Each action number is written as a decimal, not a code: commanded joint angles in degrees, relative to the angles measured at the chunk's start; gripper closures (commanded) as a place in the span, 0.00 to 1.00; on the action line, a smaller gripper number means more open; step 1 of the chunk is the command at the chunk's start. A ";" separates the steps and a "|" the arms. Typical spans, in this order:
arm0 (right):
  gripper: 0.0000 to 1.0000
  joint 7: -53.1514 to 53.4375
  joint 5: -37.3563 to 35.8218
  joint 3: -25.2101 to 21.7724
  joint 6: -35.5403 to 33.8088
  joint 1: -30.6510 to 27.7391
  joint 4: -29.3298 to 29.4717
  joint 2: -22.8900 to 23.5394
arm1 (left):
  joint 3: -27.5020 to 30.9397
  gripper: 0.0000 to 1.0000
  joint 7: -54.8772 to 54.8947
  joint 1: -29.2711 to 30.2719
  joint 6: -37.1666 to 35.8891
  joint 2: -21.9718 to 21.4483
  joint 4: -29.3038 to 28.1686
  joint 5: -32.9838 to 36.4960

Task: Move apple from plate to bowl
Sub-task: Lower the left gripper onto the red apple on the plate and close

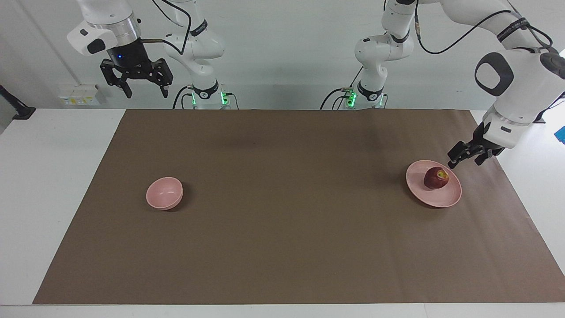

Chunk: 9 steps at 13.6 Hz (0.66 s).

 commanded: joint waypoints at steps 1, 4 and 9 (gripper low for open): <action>0.00 -1.58 1.36 0.61 -1.23 -0.82 -0.18 -0.59 | -0.31 0.00 1.31 0.40 5.04 2.25 -4.09 -0.87; 0.00 -1.93 1.54 0.61 -1.15 -0.82 -0.62 -0.68 | -0.31 0.00 4.72 0.48 9.95 2.35 -9.79 -0.87; 0.00 -1.49 3.03 0.53 -0.35 -0.91 -2.37 -0.68 | -0.31 0.00 11.23 2.50 14.19 2.35 -14.29 -0.87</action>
